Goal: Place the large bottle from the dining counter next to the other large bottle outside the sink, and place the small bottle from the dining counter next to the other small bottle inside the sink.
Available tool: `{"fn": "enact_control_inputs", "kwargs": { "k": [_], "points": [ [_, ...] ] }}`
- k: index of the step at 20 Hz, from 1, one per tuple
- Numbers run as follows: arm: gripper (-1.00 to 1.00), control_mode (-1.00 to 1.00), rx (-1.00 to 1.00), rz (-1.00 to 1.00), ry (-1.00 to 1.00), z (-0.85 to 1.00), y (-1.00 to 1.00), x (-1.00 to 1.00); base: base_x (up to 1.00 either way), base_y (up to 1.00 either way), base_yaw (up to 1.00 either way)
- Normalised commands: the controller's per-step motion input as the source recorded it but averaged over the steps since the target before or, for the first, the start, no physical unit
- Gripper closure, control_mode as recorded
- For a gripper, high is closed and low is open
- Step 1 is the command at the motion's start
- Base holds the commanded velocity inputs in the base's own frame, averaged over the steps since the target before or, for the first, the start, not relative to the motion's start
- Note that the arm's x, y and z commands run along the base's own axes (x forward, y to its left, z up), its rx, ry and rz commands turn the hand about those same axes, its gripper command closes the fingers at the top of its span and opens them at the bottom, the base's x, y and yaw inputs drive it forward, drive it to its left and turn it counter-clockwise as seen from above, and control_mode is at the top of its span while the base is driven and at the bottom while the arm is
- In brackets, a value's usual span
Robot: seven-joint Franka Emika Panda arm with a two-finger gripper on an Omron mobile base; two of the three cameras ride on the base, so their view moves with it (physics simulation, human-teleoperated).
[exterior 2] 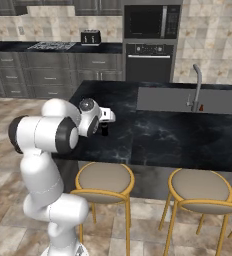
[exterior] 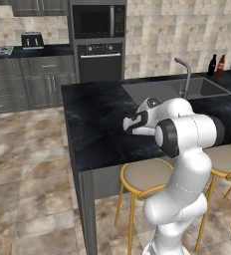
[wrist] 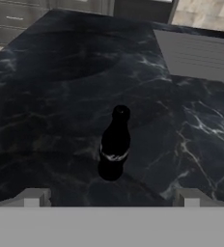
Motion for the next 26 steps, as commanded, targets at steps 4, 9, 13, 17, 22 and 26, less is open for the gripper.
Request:
{"fn": "enact_control_inputs", "kwargs": {
  "k": [4, 9, 13, 17, 22, 26],
  "points": [
    [-1.00, -1.00, 0.01, 0.00, 0.00, -0.11, 0.00, 0.14, 0.00, 0.00, 0.00],
    [-1.00, -1.00, 0.00, 0.00, 0.00, -0.08, -0.02, 0.20, 0.00, 0.00, 0.00],
    [-1.00, -1.00, 0.01, 0.00, 0.00, -0.07, -0.06, 0.28, 0.00, 0.00, 0.00],
    [-1.00, -1.00, 0.01, 0.00, 0.00, -0.07, -0.10, 0.28, 0.00, 0.00, 0.00],
    [-1.00, -1.00, 0.01, 0.00, 0.00, -0.15, -0.11, 0.25, 0.00, 0.00, 0.00],
    [-1.00, -1.00, 0.01, 0.00, 0.00, -0.20, -0.07, 0.20, 0.00, 0.00, 0.00]
  ]
}}
